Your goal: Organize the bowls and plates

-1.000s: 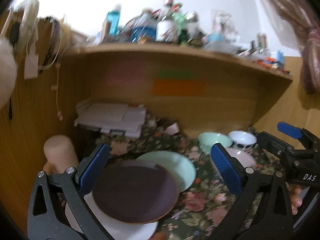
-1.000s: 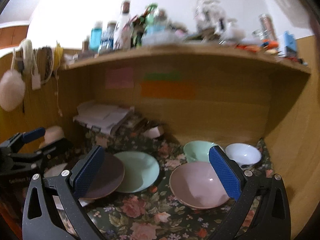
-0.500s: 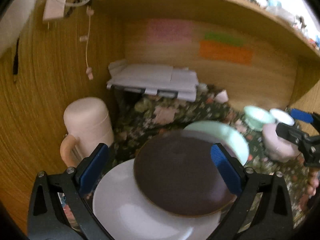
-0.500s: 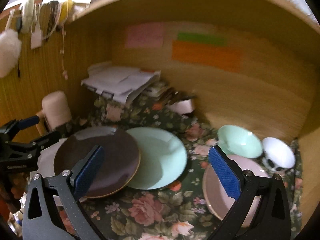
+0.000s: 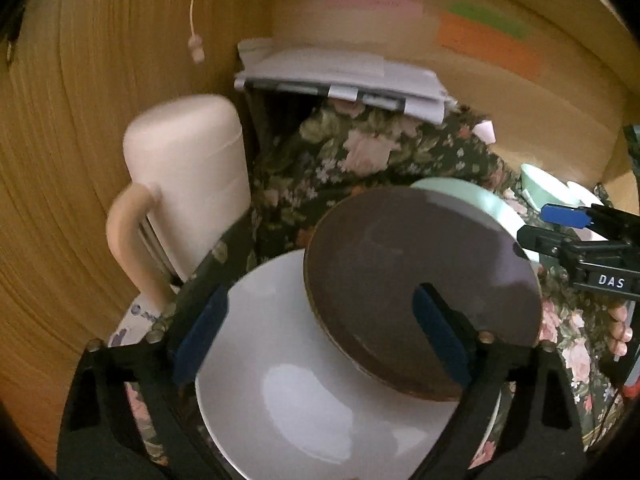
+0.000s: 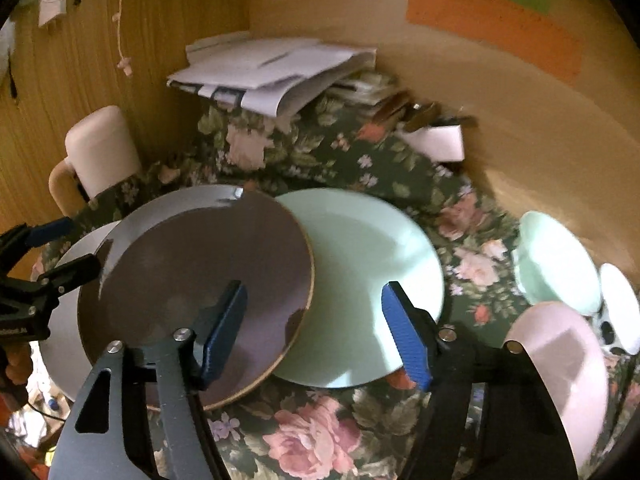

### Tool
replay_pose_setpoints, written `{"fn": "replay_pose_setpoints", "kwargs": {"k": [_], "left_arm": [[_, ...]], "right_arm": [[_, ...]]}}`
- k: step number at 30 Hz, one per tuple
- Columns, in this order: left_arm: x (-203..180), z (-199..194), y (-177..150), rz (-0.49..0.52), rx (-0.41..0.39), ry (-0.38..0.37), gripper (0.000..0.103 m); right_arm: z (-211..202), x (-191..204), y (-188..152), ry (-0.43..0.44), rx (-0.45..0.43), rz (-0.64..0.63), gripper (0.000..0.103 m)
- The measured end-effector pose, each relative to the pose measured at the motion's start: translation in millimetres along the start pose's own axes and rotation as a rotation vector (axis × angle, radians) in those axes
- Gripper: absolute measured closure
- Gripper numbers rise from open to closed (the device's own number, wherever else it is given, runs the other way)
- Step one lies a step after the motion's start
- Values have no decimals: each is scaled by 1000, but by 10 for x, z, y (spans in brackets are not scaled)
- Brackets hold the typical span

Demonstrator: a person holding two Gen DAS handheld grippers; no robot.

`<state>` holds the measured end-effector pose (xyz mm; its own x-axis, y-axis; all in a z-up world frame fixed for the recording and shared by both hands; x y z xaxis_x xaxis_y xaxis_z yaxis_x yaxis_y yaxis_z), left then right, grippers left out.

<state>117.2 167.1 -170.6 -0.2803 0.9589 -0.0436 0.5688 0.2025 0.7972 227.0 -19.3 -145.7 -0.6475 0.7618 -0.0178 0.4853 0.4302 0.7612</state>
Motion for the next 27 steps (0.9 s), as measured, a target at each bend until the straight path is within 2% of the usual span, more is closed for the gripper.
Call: {"fn": "replay_pose_setpoints", "kwargs": {"k": [1, 4, 9, 13, 20, 27], "left_arm": [[14, 23, -13, -15, 12, 2, 13], [30, 86, -23, -39, 42, -19, 19], [41, 114, -32, -56, 68, -49, 32], [25, 116, -59, -62, 90, -81, 40], [-26, 207, -92, -75, 141, -129, 60], [-62, 207, -86, -76, 137, -145, 66]], "right_arm": [[34, -2, -3, 4, 8, 0, 38], [149, 7, -1, 15, 43, -6, 52], [272, -14, -3, 40, 95, 11, 55], [358, -27, -4, 69, 118, 26, 65], [420, -21, -29, 110, 132, 40, 66], [489, -11, -47, 155, 149, 72, 69]]}}
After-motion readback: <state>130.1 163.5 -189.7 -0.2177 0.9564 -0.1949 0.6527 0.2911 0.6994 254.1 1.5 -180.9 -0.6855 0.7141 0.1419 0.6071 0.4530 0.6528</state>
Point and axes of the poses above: each gripper's, at about its wrist camera, not at the fingertips, and z roughly the way its jaws point, x to its left, y to its top, the point moved 3 cm from there along z, roughly the way its jaws point, and after that the axes turned 5 degrees about -x, right-handed, at the moved point
